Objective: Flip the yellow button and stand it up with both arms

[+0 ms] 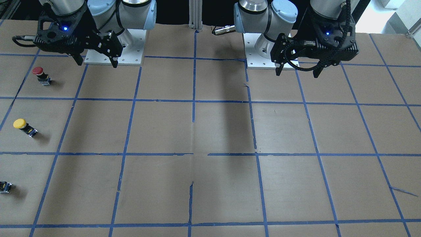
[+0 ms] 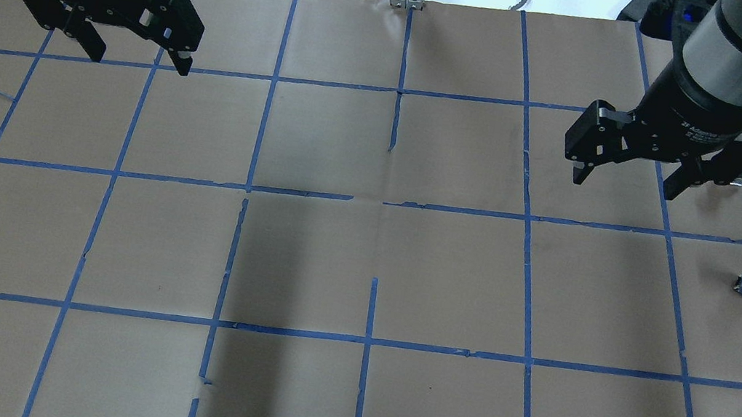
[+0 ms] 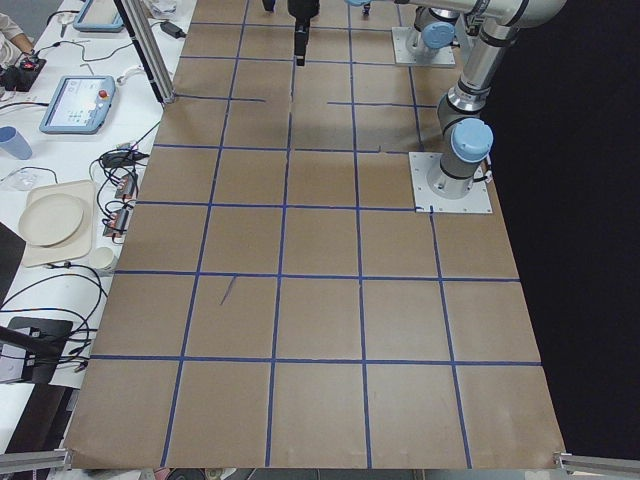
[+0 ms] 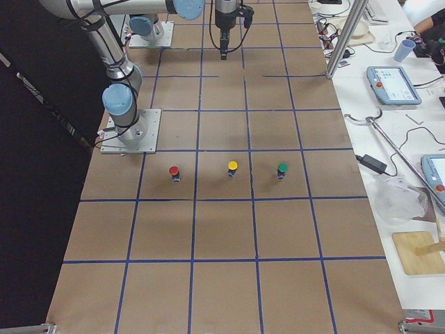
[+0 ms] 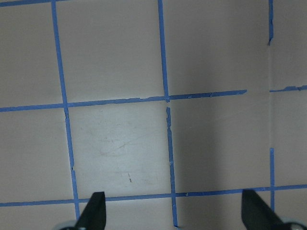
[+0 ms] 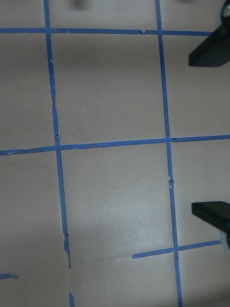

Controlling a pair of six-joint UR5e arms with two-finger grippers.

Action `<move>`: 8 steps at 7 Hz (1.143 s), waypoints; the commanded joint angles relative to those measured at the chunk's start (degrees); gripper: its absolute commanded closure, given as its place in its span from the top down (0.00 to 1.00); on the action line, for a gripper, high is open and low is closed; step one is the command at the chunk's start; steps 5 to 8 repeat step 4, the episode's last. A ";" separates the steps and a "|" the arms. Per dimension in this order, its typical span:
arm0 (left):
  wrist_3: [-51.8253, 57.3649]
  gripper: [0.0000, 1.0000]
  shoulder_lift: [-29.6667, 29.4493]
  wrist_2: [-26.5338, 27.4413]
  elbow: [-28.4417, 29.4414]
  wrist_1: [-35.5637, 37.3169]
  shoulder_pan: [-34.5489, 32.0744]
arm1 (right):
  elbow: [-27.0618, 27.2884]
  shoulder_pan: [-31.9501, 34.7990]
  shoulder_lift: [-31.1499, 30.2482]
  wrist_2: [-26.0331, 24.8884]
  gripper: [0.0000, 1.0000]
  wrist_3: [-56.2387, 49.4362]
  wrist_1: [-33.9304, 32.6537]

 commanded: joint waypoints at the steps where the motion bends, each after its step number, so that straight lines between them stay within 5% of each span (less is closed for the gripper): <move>1: 0.00 1.00 0.16 -0.08 -0.09 -0.09 -0.09 | 0.09 0.03 -0.06 -0.22 1.00 -0.03 0.05; 8: 0.00 1.00 0.96 -0.35 -1.58 -1.31 -0.26 | 0.17 0.03 -0.06 0.03 1.00 0.23 -0.04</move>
